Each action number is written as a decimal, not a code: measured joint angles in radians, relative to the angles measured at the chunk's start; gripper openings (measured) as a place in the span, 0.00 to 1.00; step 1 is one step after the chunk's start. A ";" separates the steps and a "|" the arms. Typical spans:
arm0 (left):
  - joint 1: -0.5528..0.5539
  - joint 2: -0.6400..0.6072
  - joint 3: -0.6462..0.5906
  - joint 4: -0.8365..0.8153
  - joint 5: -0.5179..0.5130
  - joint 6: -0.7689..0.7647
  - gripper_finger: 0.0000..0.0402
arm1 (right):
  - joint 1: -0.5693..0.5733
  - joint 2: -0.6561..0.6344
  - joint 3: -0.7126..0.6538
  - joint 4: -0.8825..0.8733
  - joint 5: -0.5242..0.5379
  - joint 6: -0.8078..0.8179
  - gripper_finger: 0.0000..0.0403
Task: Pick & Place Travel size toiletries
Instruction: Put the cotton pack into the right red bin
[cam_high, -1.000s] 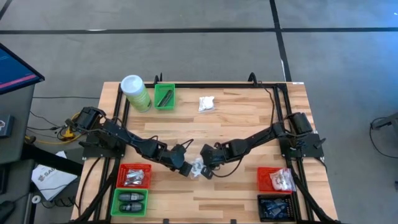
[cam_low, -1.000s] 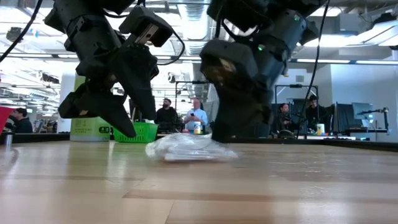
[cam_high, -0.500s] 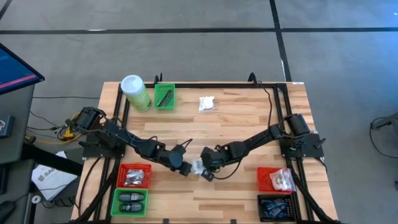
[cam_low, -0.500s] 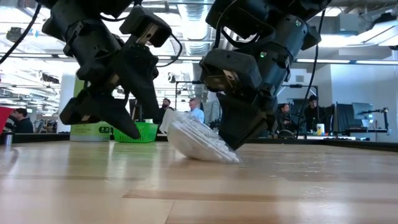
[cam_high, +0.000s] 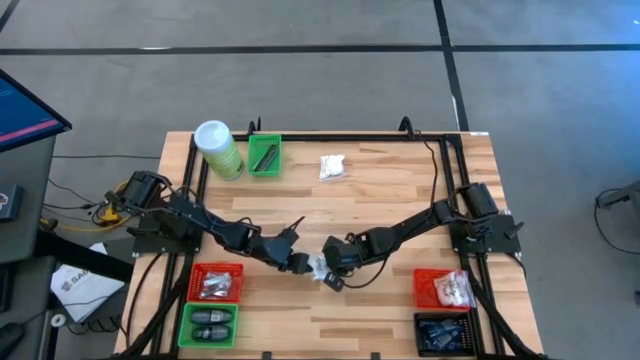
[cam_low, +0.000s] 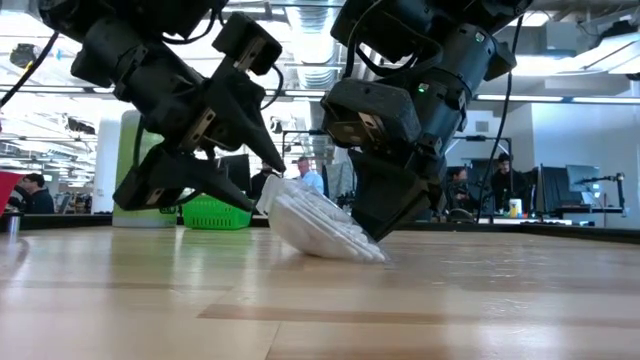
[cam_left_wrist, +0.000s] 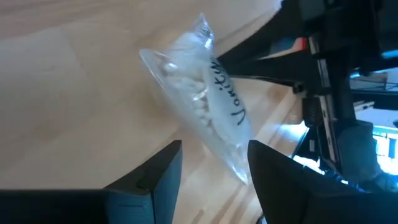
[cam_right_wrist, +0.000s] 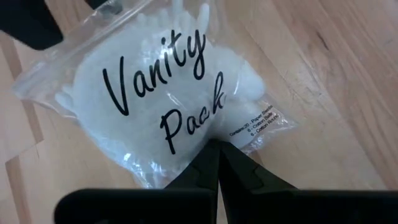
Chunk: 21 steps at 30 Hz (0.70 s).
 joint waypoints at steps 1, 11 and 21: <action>0.004 0.000 0.000 0.002 0.004 0.002 0.44 | 0.000 0.000 0.000 0.000 0.000 0.000 0.00; 0.057 0.000 0.000 0.018 0.019 0.037 0.44 | -0.001 0.000 -0.001 0.005 0.001 0.000 0.00; 0.055 0.004 0.000 0.035 0.038 0.036 0.44 | -0.001 0.001 -0.002 0.018 0.001 0.001 0.00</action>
